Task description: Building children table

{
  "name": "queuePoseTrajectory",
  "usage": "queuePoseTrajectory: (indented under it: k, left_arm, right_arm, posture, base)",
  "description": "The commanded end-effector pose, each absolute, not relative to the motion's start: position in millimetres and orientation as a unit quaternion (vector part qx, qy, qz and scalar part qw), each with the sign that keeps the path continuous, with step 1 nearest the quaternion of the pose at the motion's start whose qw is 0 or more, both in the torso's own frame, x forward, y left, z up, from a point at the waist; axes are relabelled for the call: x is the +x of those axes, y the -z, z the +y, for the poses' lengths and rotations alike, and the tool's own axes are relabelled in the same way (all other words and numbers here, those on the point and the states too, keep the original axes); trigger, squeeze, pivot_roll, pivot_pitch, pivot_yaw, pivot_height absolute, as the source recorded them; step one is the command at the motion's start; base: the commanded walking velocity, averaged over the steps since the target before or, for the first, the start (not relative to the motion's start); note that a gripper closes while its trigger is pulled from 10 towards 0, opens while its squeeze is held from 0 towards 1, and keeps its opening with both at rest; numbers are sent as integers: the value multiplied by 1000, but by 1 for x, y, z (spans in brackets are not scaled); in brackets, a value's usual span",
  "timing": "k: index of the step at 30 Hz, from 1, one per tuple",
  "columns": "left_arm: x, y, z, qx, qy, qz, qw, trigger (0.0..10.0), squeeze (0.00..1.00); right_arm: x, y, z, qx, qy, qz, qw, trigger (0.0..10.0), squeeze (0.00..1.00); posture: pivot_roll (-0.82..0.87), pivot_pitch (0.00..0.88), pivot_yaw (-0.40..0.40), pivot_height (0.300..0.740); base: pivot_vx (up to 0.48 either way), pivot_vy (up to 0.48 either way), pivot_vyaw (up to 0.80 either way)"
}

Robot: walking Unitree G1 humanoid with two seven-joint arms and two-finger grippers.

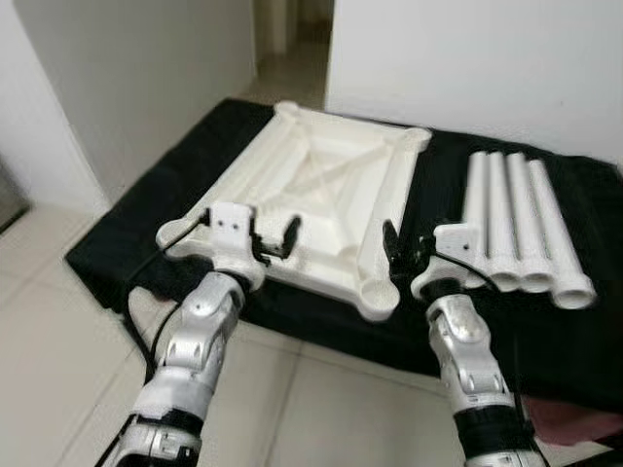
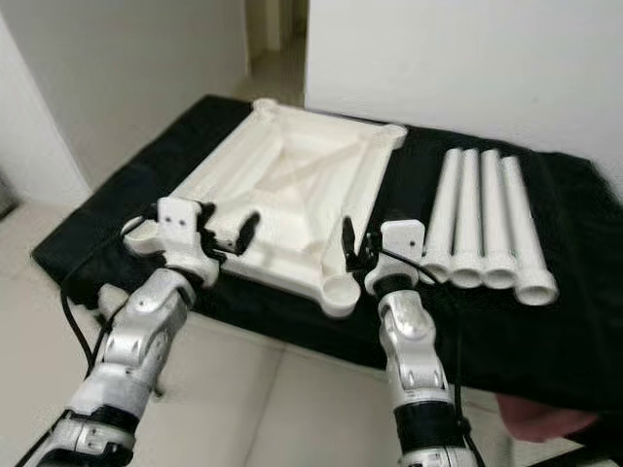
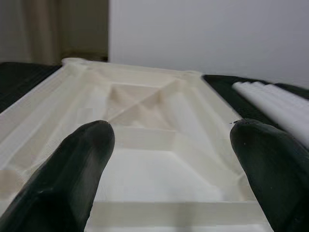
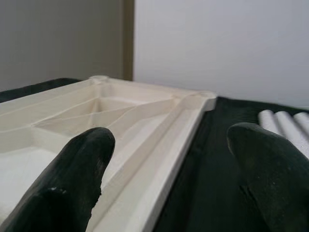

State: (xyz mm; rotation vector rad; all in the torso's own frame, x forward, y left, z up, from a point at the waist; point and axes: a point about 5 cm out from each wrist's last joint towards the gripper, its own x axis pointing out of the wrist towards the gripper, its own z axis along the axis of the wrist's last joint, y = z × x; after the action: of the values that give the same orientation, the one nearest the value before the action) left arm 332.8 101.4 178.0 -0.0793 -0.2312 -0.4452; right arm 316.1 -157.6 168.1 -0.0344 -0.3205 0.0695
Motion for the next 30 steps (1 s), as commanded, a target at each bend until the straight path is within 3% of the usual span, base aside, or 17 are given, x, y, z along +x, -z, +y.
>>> queuePoseTrajectory:
  k: [1, 9, 26, 30]
  left_arm:
    - [333, -176, 100, -33, 233, -112, 966, 10000, 0]
    - [335, -172, 85, -21, 269, -100, 958, 10000, 0]
    - [337, -178, 79, -31, 260, -95, 960, 10000, 0]
    - [331, -175, 77, -8, 301, -84, 950, 10000, 0]
  right_arm:
    - [317, -167, -155, -10, -38, -156, 987, 10000, 0]
    - [319, -167, -155, -5, -36, -157, 987, 10000, 0]
    - [319, -164, -168, 11, 5, -146, 989, 10000, 0]
    - [321, -161, -173, 37, 15, -128, 991, 10000, 0]
  posture:
    - [60, 32, -35, 740]
    - [44, 46, -32, 740]
    - [53, 49, -14, 740]
    - [57, 45, -17, 740]
  base:
    - [0, 0, -750]
    - [0, 0, -755]
    - [0, 0, 0]
    - [0, 0, 0]
